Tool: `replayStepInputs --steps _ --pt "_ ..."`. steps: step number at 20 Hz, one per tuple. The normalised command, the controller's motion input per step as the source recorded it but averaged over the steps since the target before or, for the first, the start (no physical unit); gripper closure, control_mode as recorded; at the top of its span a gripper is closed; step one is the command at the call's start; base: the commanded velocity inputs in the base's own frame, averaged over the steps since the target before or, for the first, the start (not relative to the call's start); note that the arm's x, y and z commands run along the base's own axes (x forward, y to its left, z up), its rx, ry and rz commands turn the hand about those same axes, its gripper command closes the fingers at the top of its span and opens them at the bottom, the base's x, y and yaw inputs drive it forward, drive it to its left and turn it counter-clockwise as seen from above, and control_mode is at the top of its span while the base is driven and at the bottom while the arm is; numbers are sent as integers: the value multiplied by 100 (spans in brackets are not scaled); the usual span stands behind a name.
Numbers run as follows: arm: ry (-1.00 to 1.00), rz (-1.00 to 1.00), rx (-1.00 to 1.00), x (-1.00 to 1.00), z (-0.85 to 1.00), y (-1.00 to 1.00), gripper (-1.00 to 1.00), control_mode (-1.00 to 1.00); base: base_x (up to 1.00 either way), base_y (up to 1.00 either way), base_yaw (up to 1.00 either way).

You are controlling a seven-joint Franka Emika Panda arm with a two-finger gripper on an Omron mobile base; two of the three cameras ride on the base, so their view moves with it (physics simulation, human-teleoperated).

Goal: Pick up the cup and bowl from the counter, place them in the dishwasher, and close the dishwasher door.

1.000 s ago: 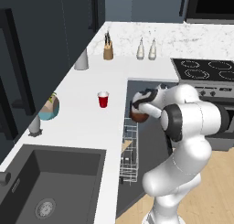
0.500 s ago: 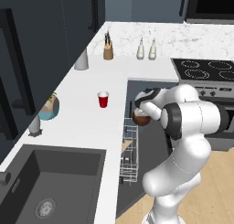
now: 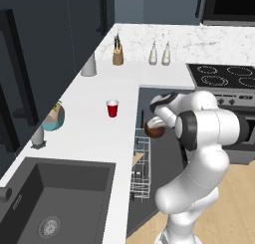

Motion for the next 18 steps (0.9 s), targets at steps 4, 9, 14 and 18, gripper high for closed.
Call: replayStepInputs --steps 4,9,14,18 --pt "0 24 0 0 0 0 100 -100 0 0 0" --pt "-10 29 1 0 0 0 100 -100 0 0 0" --pt "-16 26 6 -1 -5 0 100 -100 0 0 0" --pt "-19 22 12 -3 -6 0 100 -100 0 0 0"
